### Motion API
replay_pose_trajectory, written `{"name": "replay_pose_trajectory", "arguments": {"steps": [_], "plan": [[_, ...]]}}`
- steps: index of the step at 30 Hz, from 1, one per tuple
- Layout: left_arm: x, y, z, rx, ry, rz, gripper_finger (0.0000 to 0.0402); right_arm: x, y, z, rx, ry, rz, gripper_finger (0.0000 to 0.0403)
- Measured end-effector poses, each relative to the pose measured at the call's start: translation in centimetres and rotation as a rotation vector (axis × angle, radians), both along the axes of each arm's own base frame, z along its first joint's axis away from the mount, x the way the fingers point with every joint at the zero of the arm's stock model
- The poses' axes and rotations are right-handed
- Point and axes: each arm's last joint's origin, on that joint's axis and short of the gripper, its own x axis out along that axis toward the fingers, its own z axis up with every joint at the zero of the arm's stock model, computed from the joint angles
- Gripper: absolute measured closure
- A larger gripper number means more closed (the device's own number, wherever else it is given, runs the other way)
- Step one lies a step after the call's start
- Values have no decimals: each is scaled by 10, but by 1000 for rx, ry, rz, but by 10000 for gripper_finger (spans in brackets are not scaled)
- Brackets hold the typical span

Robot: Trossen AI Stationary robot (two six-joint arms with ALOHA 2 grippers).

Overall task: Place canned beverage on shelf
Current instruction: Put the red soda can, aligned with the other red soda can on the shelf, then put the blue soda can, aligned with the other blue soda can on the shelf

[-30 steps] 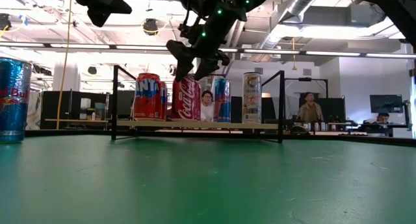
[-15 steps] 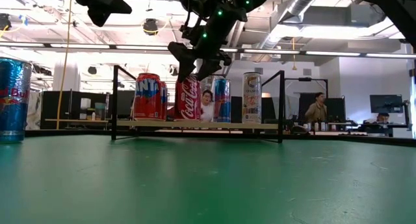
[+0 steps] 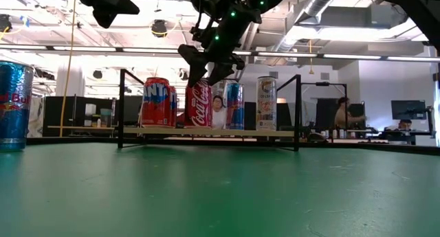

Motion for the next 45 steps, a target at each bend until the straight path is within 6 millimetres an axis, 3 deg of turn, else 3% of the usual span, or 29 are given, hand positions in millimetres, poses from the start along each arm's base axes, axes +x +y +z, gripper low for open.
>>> {"name": "replay_pose_trajectory", "arguments": {"steps": [4,13,20,27,32,40,45], "plan": [[0,0,0,0,5,0,401,0,0,0,0,0,0,91],[-1,0,-2,-2,20,-1,402,-1,0,-3,7,26,4,19],[0,0,-2,-4,21,-8,402,-4,3,5,1,21,19,12],[-1,0,-2,14,27,-14,402,-20,12,39,-5,-18,40,12],[-1,0,-2,30,32,-23,402,-39,21,78,19,-111,93,12],[-2,-3,-7,6,83,-106,402,-73,57,132,99,-244,292,13],[-12,-7,-4,-38,187,-223,402,-93,87,151,110,-248,367,13]]}}
